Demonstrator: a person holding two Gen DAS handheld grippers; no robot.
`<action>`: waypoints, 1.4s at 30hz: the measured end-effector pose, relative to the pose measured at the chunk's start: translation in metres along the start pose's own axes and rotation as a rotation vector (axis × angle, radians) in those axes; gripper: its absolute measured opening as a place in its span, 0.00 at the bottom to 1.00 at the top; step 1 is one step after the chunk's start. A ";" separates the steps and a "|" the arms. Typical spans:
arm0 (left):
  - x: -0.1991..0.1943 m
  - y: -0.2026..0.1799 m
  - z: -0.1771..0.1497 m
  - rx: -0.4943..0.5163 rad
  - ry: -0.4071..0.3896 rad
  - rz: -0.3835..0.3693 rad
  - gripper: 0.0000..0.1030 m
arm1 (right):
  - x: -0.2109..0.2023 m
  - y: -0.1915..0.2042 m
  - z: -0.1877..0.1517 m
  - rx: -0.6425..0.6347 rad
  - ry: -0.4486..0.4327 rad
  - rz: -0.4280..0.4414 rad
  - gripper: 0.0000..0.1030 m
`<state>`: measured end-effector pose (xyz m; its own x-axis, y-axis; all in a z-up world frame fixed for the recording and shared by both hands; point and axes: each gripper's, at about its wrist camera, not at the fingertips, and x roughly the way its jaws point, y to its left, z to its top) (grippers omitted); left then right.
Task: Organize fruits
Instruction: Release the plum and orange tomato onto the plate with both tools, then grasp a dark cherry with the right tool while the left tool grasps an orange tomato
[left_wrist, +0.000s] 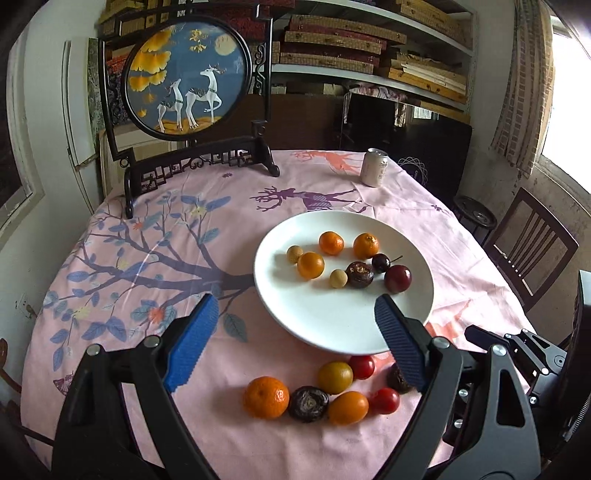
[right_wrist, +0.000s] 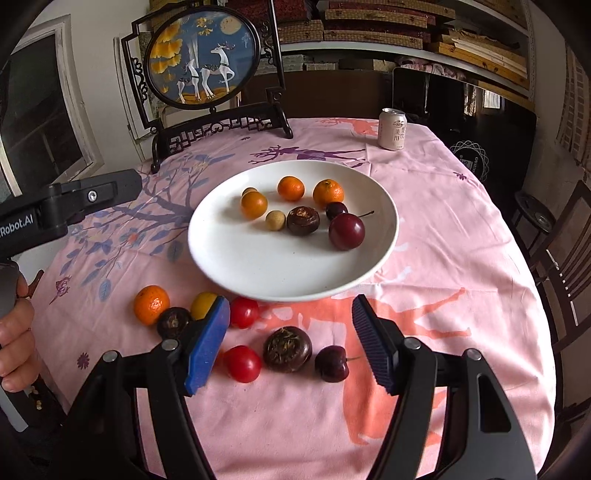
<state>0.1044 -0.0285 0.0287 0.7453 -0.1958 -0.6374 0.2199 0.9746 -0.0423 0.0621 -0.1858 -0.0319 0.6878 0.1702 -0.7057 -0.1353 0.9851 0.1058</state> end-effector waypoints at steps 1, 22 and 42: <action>-0.004 -0.001 -0.002 0.003 -0.004 -0.004 0.86 | -0.004 0.002 -0.001 -0.007 -0.004 -0.004 0.67; 0.003 0.057 -0.095 -0.051 0.130 0.075 0.86 | 0.011 -0.029 -0.060 0.058 0.101 -0.070 0.67; 0.028 -0.025 -0.111 0.110 0.264 -0.113 0.78 | 0.005 -0.044 -0.060 0.042 0.068 -0.070 0.27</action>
<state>0.0500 -0.0463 -0.0740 0.5264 -0.2530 -0.8118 0.3695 0.9279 -0.0496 0.0285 -0.2302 -0.0824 0.6444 0.1009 -0.7580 -0.0580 0.9949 0.0831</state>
